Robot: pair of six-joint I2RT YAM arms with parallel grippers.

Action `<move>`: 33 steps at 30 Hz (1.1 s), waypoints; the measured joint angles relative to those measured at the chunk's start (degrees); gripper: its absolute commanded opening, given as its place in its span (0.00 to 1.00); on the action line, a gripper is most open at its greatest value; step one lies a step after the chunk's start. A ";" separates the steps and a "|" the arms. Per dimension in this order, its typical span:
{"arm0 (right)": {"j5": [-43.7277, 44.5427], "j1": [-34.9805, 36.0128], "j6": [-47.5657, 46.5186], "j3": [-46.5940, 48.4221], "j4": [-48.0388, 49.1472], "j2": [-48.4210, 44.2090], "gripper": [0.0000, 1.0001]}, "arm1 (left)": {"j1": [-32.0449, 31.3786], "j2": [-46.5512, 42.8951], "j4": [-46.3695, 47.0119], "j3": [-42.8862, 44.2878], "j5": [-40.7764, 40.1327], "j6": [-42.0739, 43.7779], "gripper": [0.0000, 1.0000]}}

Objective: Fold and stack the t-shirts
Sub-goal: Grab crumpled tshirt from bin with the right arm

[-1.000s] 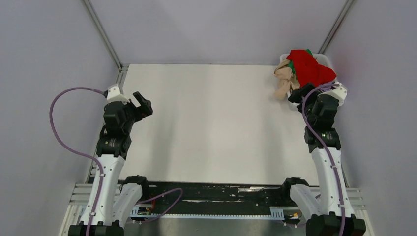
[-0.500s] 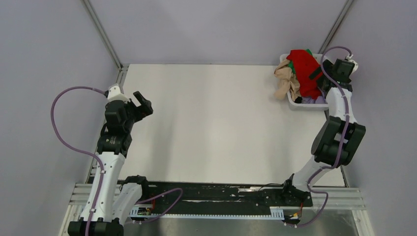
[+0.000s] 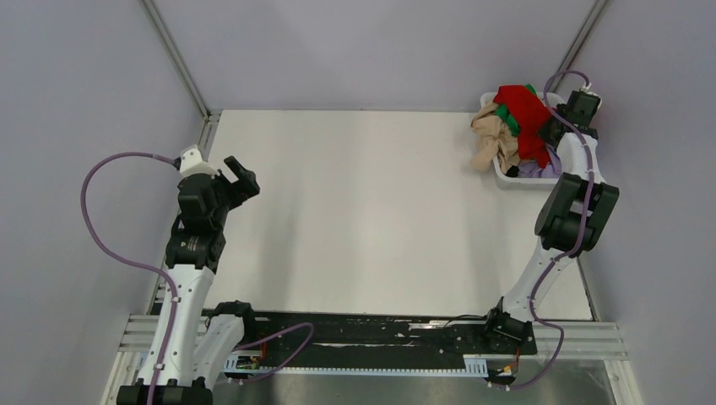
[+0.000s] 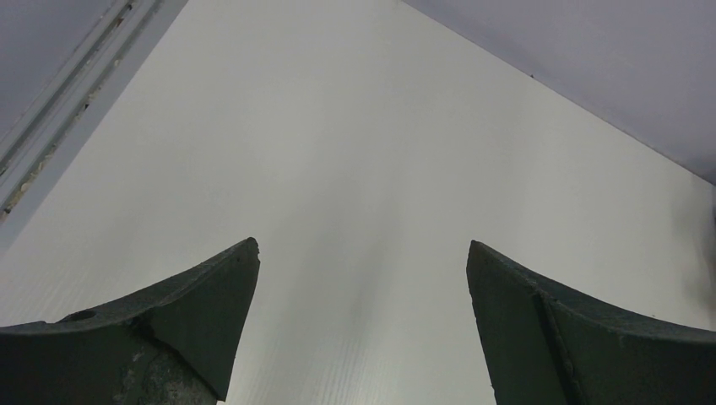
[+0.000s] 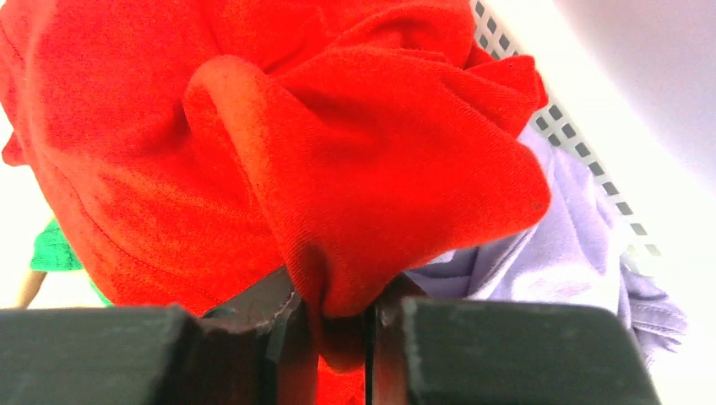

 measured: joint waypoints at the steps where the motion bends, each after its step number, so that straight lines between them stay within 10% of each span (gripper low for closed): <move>1: 0.02 0.00 -0.26 0.28 0.04 0.00 0.16 | 0.00 -0.11 0.00 0.00 -0.02 -0.04 1.00; 22: -1.60 0.00 -6.34 -9.88 1.16 -13.33 0.00 | 0.00 -0.50 0.02 -0.09 -0.26 -1.01 1.00; 29: -0.04 0.00 -1.55 -22.16 2.95 -18.62 0.12 | 0.00 -0.72 0.85 -0.22 -0.15 -0.98 1.00; 33: 1.68 -0.02 -1.27 -22.75 3.54 -20.59 0.44 | 0.00 -0.50 0.81 -0.22 -0.52 -0.76 1.00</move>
